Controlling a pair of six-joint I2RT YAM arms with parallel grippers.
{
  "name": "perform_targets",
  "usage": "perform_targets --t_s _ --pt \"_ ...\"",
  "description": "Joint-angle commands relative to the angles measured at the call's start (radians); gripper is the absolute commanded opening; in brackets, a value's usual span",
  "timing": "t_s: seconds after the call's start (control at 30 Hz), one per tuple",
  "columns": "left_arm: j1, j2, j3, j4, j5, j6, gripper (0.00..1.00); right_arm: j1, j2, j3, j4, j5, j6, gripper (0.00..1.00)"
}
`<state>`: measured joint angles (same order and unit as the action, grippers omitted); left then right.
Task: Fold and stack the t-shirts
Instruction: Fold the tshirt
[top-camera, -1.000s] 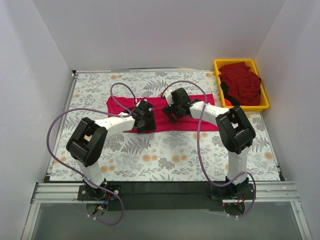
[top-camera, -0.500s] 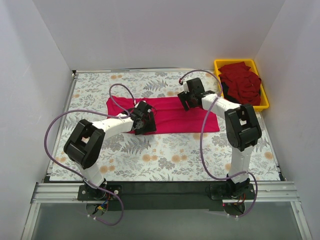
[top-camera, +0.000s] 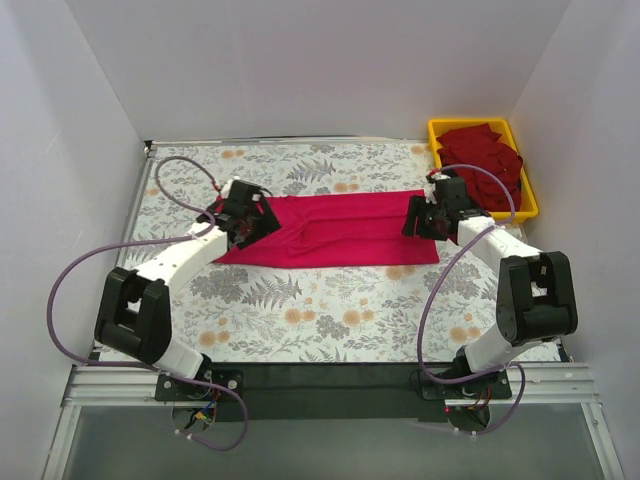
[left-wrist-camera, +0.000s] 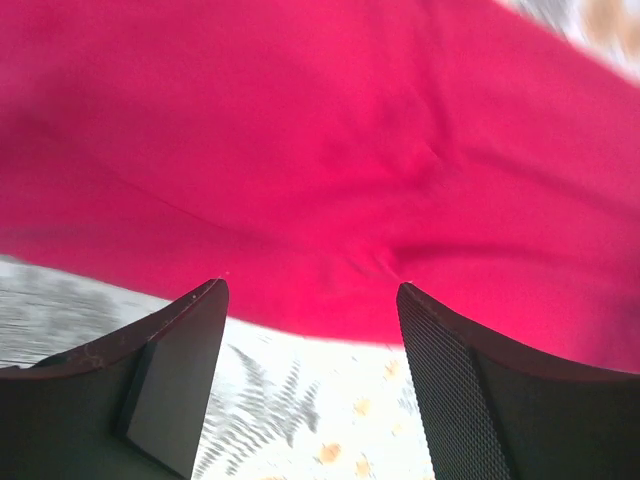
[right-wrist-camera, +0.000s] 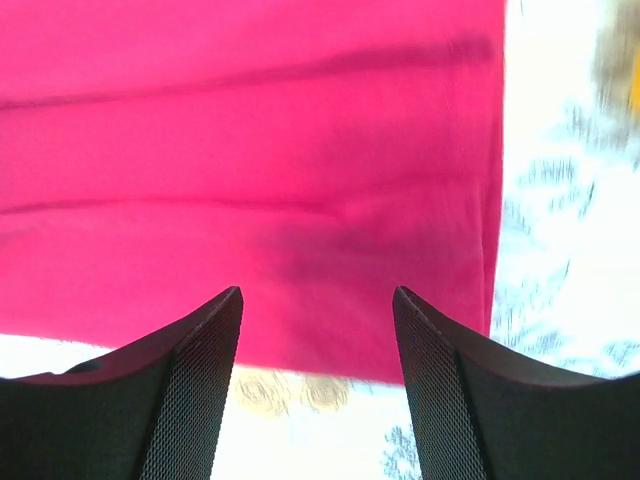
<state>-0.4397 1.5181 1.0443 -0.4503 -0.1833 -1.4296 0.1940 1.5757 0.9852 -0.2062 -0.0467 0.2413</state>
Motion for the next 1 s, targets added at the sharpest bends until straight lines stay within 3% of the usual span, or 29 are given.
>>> perform_targets --t_s 0.0,0.27,0.43,0.7,0.8,0.97 --pt "0.134 -0.036 -0.076 -0.015 -0.036 -0.011 0.62 -0.047 -0.039 -0.075 0.040 -0.093 0.107 0.57" --pt "0.312 0.046 -0.087 0.016 -0.077 0.070 0.51 -0.136 -0.031 -0.181 0.100 -0.122 0.156 0.53" --pt "0.400 0.138 -0.095 0.007 -0.091 0.078 0.49 -0.160 -0.006 -0.259 0.122 -0.104 0.165 0.51" --pt "0.496 0.189 -0.035 -0.027 -0.116 0.087 0.49 -0.157 -0.134 -0.310 0.051 -0.067 0.156 0.51" --pt "0.495 0.177 0.019 -0.054 -0.116 0.090 0.52 -0.127 -0.189 -0.278 0.010 -0.026 0.127 0.52" --pt "0.475 0.078 0.056 -0.074 -0.084 0.092 0.70 -0.013 -0.212 -0.192 -0.041 0.074 0.069 0.52"
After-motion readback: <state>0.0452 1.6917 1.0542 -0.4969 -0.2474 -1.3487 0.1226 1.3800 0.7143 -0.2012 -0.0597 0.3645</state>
